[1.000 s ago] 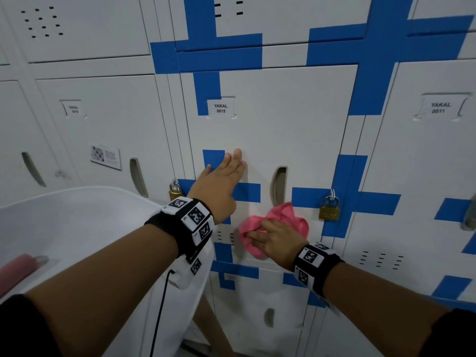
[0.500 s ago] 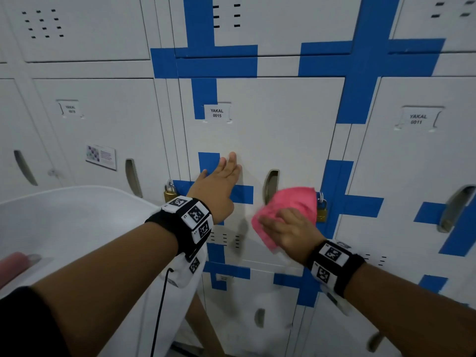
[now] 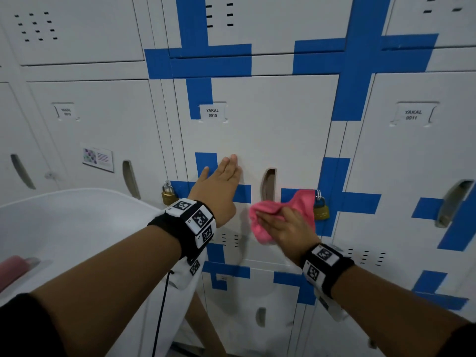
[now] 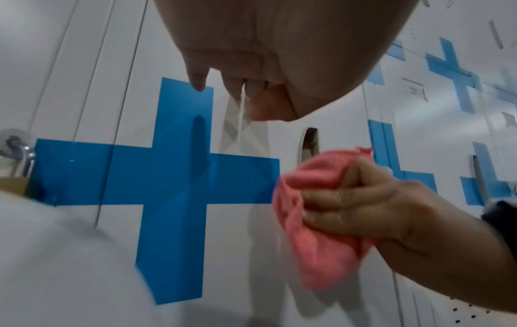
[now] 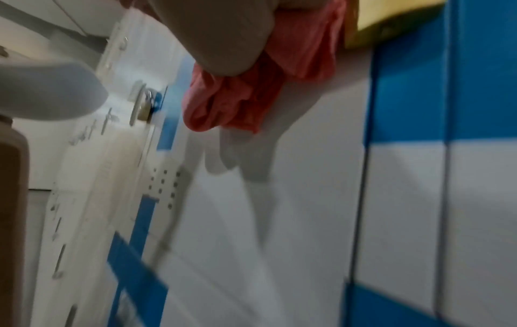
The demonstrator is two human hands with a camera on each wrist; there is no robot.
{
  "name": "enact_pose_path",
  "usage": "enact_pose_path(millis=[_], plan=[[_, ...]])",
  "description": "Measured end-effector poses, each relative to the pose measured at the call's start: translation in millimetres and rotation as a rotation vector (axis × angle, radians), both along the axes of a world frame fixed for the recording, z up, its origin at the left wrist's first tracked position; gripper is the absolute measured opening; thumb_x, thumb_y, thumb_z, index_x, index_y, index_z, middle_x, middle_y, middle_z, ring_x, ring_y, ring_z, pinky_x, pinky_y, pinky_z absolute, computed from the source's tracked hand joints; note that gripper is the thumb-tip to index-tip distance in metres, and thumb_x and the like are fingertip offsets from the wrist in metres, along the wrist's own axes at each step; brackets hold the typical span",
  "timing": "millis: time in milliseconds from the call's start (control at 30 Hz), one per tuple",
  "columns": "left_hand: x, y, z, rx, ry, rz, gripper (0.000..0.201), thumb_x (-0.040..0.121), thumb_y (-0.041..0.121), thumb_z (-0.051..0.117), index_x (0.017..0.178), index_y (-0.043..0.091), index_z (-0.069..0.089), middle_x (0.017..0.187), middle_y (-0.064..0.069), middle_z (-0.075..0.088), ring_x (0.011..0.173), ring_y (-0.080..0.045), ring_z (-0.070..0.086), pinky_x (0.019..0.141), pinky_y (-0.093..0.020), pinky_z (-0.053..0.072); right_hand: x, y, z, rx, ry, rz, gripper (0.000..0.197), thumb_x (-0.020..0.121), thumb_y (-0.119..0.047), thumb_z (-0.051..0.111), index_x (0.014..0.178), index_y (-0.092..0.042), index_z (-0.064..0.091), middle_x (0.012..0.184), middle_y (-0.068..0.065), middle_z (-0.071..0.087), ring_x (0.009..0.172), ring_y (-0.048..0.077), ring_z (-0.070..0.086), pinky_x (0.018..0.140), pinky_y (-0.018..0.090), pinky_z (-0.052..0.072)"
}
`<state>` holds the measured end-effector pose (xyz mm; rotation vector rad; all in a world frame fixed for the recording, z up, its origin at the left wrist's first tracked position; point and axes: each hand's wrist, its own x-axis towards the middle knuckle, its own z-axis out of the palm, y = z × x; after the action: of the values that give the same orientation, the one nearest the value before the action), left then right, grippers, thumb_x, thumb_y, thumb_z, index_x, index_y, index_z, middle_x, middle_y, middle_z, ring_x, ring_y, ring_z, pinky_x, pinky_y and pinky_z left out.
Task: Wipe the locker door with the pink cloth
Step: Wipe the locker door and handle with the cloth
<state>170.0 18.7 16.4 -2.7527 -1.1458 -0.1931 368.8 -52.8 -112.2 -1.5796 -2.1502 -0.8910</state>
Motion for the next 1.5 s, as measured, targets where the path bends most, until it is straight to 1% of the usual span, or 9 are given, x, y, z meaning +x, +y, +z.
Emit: enact_pose_path(millis=[133, 333, 500, 700, 833, 1000, 1200, 1333, 1500], plan=[[-1.4, 2.8, -3.2, -0.021, 0.048, 0.013, 0.08, 0.083, 0.002, 0.037, 0.151, 0.016, -0.004, 0.159, 0.0, -0.023, 0.147, -0.015, -0.016, 0.12, -0.048, -0.001, 11.2, -15.5, -26.6, -0.048, -0.065, -0.066, 0.061, 0.063, -0.014, 0.082, 0.12, -0.022, 0.065, 0.12, -0.005, 0.066, 0.086, 0.025, 0.061, 0.072, 0.04, 0.055], [-0.9, 2.4, -1.4, -0.041, 0.057, 0.018, 0.081, 0.083, 0.002, 0.037, 0.15, 0.017, -0.006, 0.158, 0.0, -0.024, 0.147, -0.015, -0.017, 0.12, -0.049, -0.002, 1.3, -22.7, -6.7, 0.07, -0.074, -0.1, 0.064, 0.05, -0.017, 0.087, 0.112, -0.015, 0.07, 0.117, 0.001, 0.068, 0.099, 0.029, 0.061, 0.081, 0.047, 0.052], [-0.1, -0.7, -2.3, -0.037, 0.042, 0.018, 0.08, 0.084, 0.005, 0.039, 0.151, 0.016, -0.005, 0.158, -0.002, -0.024, 0.147, -0.017, -0.016, 0.12, -0.049, -0.001, -10.0, -8.3, 52.0, 0.383, 0.085, 0.027, 0.047, 0.073, 0.003, 0.065, 0.119, -0.002, 0.063, 0.128, 0.012, 0.06, 0.096, 0.03, 0.044, 0.073, 0.043, 0.05], [0.3, -1.0, -1.1, -0.056, 0.029, 0.013, 0.082, 0.082, 0.004, 0.04, 0.151, 0.018, -0.002, 0.158, -0.001, -0.023, 0.147, -0.017, -0.015, 0.12, -0.05, 0.001, -16.5, 5.0, 122.2, 0.678, 0.275, -0.045, 0.037, 0.099, -0.013, 0.036, 0.127, -0.003, 0.058, 0.135, 0.011, 0.055, 0.095, 0.027, 0.039, 0.077, 0.032, 0.037], [0.6, -1.8, -2.1, -0.071, 0.031, 0.011, 0.083, 0.081, 0.003, 0.039, 0.151, 0.017, -0.004, 0.158, -0.001, -0.025, 0.147, -0.017, -0.018, 0.12, -0.05, 0.001, -18.9, 16.8, 89.7, 0.441, 0.178, -0.112, 0.043, 0.082, -0.016, 0.051, 0.122, -0.002, 0.061, 0.124, 0.024, 0.057, 0.108, 0.036, 0.043, 0.087, 0.048, 0.044], [-0.6, -1.7, -5.5, -0.087, 0.032, 0.01, 0.087, 0.08, 0.003, 0.04, 0.15, 0.016, -0.01, 0.155, -0.002, -0.031, 0.146, -0.017, -0.021, 0.12, -0.051, -0.003, -29.3, 14.5, 32.1, 0.24, 0.156, -0.11, 0.052, 0.07, 0.004, 0.068, 0.12, -0.006, 0.062, 0.107, 0.016, 0.062, 0.094, 0.031, 0.056, 0.078, 0.04, 0.049], [-1.4, -3.7, -10.4, -0.054, 0.046, -0.002, 0.086, 0.081, 0.004, 0.038, 0.148, 0.013, -0.015, 0.155, -0.003, -0.032, 0.146, -0.017, -0.02, 0.12, -0.051, -0.001, -29.1, -2.3, -26.0, 0.069, 0.222, -0.198, 0.048, 0.069, -0.012, 0.078, 0.116, -0.013, 0.065, 0.102, 0.008, 0.063, 0.09, 0.025, 0.059, 0.076, 0.037, 0.054], [-0.6, 2.0, -7.2, -0.098, 0.069, -0.004, 0.085, 0.081, 0.003, 0.038, 0.149, 0.015, -0.012, 0.156, -0.003, -0.03, 0.146, -0.016, -0.018, 0.12, -0.052, 0.0, -18.2, -9.9, -27.5, 0.143, 0.241, -0.168, 0.05, 0.065, -0.005, 0.08, 0.113, -0.009, 0.067, 0.105, 0.01, 0.064, 0.093, 0.027, 0.058, 0.078, 0.037, 0.052], [-1.1, 3.2, -10.8, -0.082, 0.058, -0.012, 0.086, 0.081, 0.004, 0.04, 0.149, 0.016, -0.011, 0.156, -0.002, -0.03, 0.147, -0.015, -0.017, 0.12, -0.051, 0.001, -17.3, -15.8, 17.1, 0.428, 0.283, -0.098, 0.044, 0.071, -0.009, 0.076, 0.113, 0.003, 0.065, 0.107, 0.019, 0.065, 0.1, 0.03, 0.046, 0.081, 0.042, 0.049]])
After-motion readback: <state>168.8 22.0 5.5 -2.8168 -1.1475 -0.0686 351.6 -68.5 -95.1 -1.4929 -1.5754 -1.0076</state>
